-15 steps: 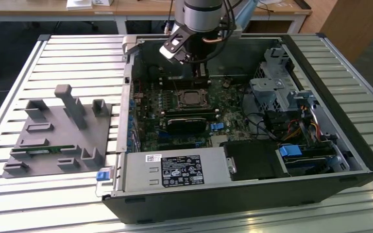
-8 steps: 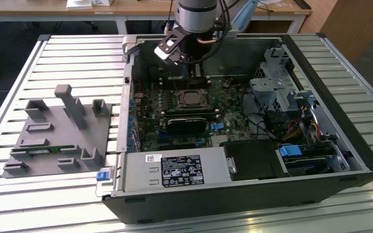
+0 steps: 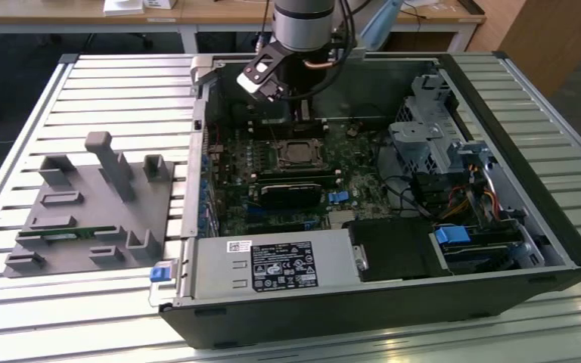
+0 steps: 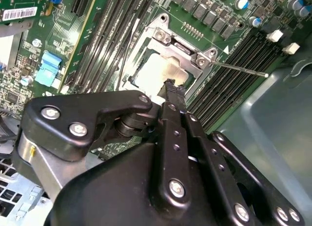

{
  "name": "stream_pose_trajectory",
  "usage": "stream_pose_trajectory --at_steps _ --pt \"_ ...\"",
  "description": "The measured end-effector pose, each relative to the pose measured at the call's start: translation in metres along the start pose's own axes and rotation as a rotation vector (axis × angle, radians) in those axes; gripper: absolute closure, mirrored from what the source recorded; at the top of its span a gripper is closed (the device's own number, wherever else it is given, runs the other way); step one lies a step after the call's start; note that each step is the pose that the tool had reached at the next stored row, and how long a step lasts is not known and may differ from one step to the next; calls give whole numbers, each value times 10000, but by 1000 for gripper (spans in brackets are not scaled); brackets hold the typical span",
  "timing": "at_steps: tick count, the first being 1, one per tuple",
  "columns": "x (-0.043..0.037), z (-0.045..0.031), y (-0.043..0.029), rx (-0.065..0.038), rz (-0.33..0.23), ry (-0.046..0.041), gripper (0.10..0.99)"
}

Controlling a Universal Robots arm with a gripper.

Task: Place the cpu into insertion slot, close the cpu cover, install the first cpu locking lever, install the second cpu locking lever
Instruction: 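Install the first cpu locking lever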

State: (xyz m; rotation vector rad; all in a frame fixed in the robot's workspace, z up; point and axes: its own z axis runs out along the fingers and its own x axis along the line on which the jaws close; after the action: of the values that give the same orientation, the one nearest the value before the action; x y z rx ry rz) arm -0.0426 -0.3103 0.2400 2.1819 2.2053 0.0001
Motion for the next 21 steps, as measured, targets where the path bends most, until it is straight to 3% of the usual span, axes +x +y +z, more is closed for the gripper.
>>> stream_pose_trajectory --at_steps 8,17,21 --pt "-1 -40 -19 0 0 1 980" --pt "-9 -341 -10 0 -1 1 980" --pt "-10 -380 -9 -6 -235 9 980"
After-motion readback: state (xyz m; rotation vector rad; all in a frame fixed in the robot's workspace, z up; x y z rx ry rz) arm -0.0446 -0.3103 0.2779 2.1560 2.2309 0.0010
